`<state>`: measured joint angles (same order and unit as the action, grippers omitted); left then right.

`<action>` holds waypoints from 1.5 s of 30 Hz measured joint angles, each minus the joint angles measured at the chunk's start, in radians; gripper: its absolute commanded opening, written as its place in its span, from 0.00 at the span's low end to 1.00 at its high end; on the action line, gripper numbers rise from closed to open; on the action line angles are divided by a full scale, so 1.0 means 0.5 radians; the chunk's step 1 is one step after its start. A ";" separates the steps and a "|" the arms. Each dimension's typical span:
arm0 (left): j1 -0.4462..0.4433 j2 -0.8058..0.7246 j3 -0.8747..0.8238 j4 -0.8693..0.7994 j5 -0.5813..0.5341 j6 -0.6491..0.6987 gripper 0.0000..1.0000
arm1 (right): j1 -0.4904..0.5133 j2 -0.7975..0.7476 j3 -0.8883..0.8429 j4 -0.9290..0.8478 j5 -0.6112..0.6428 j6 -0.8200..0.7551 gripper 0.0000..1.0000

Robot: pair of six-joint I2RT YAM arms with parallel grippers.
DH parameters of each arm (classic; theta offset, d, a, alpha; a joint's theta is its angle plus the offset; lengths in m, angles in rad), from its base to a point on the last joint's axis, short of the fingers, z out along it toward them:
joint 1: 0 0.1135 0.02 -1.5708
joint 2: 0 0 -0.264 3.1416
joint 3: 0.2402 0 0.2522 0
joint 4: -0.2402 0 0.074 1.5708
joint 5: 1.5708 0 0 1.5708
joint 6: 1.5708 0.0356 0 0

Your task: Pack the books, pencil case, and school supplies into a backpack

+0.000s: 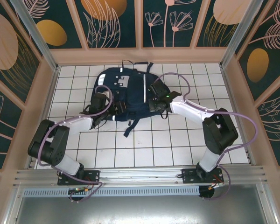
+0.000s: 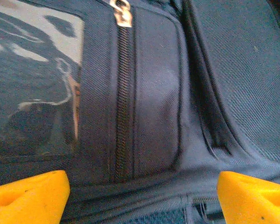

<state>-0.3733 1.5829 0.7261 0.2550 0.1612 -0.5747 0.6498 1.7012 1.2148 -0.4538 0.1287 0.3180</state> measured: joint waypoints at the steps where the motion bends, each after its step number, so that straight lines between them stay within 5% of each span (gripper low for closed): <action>1: 0.001 0.056 0.056 -0.003 -0.037 0.006 0.84 | -0.008 -0.014 -0.018 -0.001 -0.047 -0.012 0.00; 4: 0.008 0.215 0.233 -0.028 -0.150 0.030 0.83 | -0.026 -0.060 -0.065 -0.002 -0.201 -0.012 0.00; 8: 0.045 0.437 0.494 -0.103 -0.282 0.098 0.68 | -0.027 -0.134 -0.111 0.011 -0.445 0.012 0.00; 13: 0.111 0.605 0.806 -0.276 -0.300 0.146 0.74 | -0.027 -0.143 -0.118 0.123 -0.777 0.095 0.00; 20: 0.172 0.308 0.809 -0.644 -0.281 0.088 0.83 | -0.001 0.153 0.057 0.336 -1.241 0.284 0.00; 28: 0.172 -0.333 0.360 -0.570 0.185 -0.288 0.73 | 0.149 0.428 0.347 0.484 -1.335 0.320 0.00; 34: 0.171 -0.340 -0.041 -0.468 0.404 -0.594 0.73 | 0.178 0.433 0.372 0.498 -1.353 0.320 0.00; 45: 0.171 -0.228 -0.024 -0.262 0.477 -0.816 0.75 | 0.223 0.430 0.373 0.497 -1.242 0.319 0.00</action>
<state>-0.2878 1.4689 0.7139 0.1238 0.3996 -0.9825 0.7612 1.9163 1.4014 -0.2050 -0.4923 0.4774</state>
